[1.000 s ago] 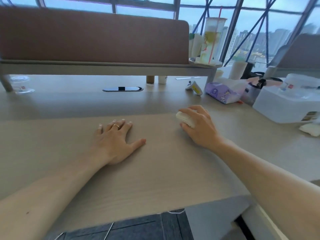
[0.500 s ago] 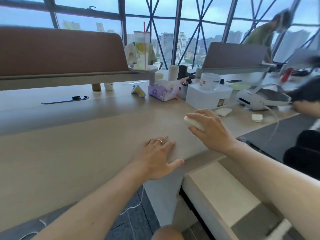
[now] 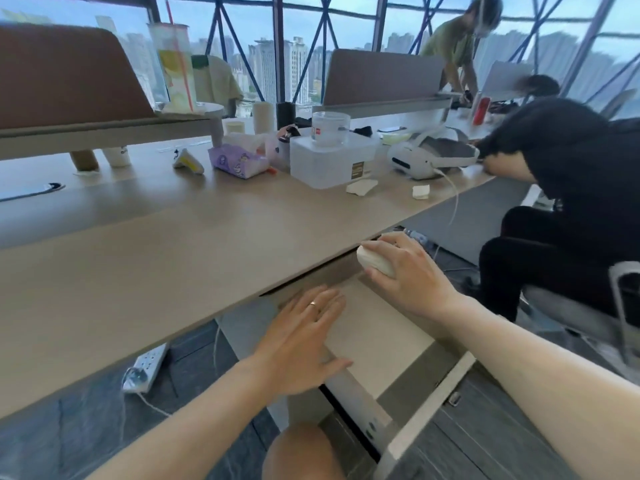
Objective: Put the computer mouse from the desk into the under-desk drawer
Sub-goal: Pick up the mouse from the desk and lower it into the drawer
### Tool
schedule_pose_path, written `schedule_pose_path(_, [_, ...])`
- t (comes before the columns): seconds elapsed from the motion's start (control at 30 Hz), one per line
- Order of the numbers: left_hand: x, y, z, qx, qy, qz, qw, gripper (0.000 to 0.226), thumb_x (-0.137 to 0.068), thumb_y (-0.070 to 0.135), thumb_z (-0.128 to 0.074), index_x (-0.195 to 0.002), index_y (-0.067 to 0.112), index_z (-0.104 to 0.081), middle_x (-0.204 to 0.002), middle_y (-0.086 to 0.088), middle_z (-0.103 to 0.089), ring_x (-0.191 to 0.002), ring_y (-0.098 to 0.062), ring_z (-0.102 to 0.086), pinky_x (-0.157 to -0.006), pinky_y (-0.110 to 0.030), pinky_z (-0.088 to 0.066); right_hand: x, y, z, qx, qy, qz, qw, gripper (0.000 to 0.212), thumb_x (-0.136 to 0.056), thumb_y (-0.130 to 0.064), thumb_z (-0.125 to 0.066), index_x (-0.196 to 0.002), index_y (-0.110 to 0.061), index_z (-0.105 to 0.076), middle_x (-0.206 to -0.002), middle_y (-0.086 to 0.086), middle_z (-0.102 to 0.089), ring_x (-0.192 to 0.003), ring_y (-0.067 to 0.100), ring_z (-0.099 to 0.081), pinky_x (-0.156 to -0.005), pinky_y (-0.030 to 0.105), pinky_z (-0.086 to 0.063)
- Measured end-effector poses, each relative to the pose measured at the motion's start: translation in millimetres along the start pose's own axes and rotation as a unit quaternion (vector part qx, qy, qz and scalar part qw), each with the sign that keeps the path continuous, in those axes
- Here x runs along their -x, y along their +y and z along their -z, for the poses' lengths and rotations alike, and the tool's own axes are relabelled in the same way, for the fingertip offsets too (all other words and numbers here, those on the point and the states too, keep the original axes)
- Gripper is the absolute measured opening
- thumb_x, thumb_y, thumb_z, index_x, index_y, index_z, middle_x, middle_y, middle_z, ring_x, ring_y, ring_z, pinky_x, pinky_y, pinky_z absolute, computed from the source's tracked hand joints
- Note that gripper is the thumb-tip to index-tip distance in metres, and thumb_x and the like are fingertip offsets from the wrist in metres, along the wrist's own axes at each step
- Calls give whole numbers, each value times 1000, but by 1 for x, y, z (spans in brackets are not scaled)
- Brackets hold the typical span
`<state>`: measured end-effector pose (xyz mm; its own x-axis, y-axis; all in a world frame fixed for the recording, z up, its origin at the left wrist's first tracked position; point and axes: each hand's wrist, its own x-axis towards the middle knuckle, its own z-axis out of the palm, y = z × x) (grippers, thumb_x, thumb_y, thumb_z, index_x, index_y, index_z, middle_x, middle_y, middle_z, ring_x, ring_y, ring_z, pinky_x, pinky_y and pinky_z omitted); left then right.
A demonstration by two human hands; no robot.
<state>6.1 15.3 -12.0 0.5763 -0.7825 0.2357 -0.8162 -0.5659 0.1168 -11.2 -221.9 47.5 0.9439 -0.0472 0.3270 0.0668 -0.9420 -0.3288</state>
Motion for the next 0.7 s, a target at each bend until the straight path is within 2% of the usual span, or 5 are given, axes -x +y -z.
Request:
schedule_pose_path(0.07, [-8, 3, -9, 18, -46, 71, 996, 113, -76, 87, -46, -162, 23, -9, -170, 3, -1, -155, -18, 7, -126, -44, -3, 12, 11, -3, 7, -8, -20, 1000, 48, -94, -43, -59, -139, -27, -56, -133, 3, -52, -120, 25, -50, -100, 34, -42])
schedule_pose_path(0.17, [-17, -3, -29, 19, -69, 125, 989, 131, -62, 98, -42, -162, 25, 1, -170, 2, 10, -155, -19, 11, -125, -43, 3, 21, 25, -17, 24, -38, -43, 998, 49, -95, -43, -56, -142, -28, -52, -137, 2, -48, -121, 25, -50, -96, 42, -49])
schedule_pose_path(0.33, [-10, -16, -48, -24, -19, 99, 995, 130, -62, 102, -37, -162, 23, -11, -170, -3, -5, -154, -23, -8, -123, -44, -8, 24, 37, -42, 31, -85, -73, 993, 44, -93, -38, -54, -136, -30, -52, -136, 4, -47, -123, 30, -48, -94, 46, -50])
schedule_pose_path(0.47, [-8, -16, -53, -23, 5, 83, 996, 121, -67, 99, -37, -159, 20, -26, -167, -9, -18, -151, -27, -21, -120, -48, -19, 20, 49, -73, 65, -143, -94, 983, 38, -91, -37, -59, -125, -20, -59, -126, 6, -50, -109, 31, -55, -84, 40, -49])
schedule_pose_path(0.7, [-11, -21, -59, -41, -1, 81, 996, 119, -68, 97, -42, -159, 22, -29, -167, -11, -20, -150, -28, -22, -117, -49, -22, 12, 68, -114, 34, -260, -124, 957, 55, -93, -35, -61, -144, -26, -44, -133, 8, -44, -114, 36, -58, -93, 41, -48])
